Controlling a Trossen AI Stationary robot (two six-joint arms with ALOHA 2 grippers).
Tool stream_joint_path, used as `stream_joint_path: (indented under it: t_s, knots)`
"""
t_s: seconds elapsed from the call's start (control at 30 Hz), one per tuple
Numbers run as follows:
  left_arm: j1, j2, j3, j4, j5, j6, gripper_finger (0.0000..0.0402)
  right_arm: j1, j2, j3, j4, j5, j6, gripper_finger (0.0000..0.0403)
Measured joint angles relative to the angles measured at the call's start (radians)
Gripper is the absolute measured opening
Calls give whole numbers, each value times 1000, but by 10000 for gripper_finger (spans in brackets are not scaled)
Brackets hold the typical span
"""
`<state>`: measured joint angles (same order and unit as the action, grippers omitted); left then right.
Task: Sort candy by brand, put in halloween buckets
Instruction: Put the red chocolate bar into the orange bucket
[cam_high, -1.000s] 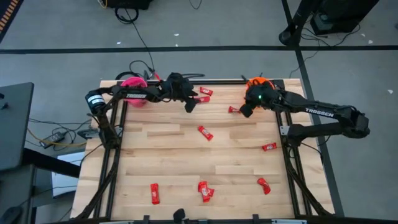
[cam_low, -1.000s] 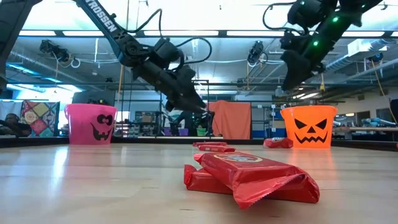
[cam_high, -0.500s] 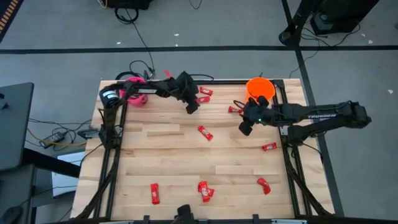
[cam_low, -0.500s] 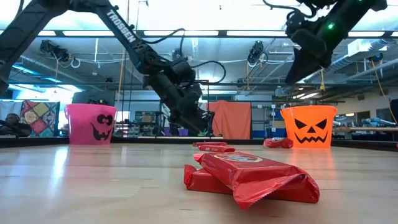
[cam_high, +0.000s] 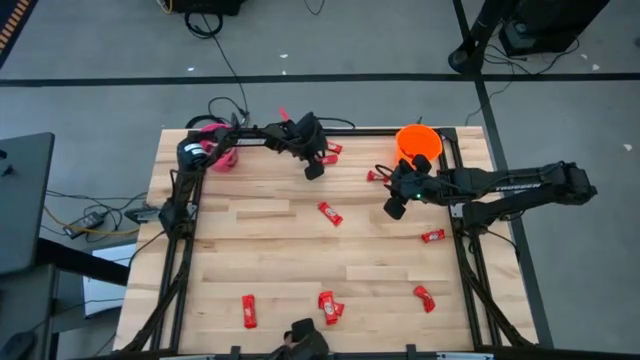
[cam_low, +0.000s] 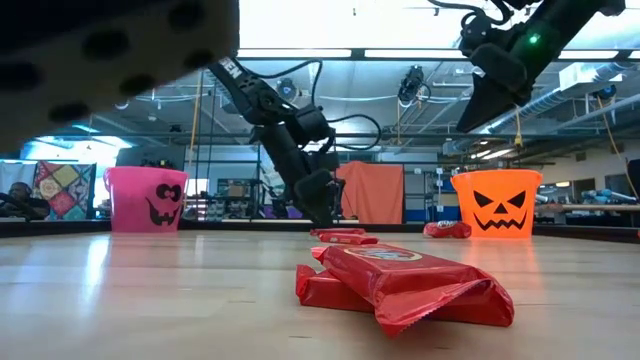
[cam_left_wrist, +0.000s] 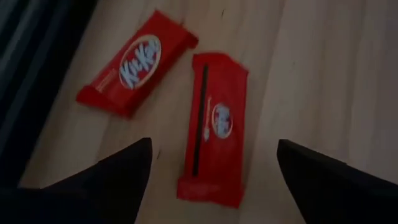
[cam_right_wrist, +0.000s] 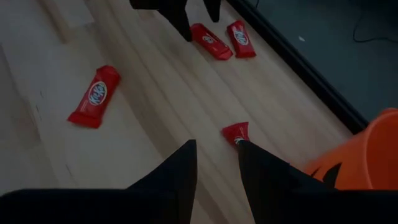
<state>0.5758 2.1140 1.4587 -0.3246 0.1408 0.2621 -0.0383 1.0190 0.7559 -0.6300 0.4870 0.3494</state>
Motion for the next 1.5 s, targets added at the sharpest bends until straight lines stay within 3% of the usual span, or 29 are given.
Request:
stream_joint_path:
  t_s: [0.27, 0.73, 0.9, 1.3, 1.5]
  knots:
    - [0, 23, 33, -70, -64, 51, 314, 0, 0, 0, 1, 17, -12, 130]
    - [-35, 21, 10, -3, -52, 127, 276, -44, 0, 0, 16, 22, -99, 130]
    - [-34, 21, 10, -7, -96, 126, 263, -64, 0, 0, 23, 21, -116, 130]
    - [-23, 51, 15, 0, -50, 120, 176, -56, 0, 0, 32, 12, -53, 130]
    - [-24, 50, 17, -5, -55, 100, 164, -27, 0, 0, 31, -17, -38, 130]
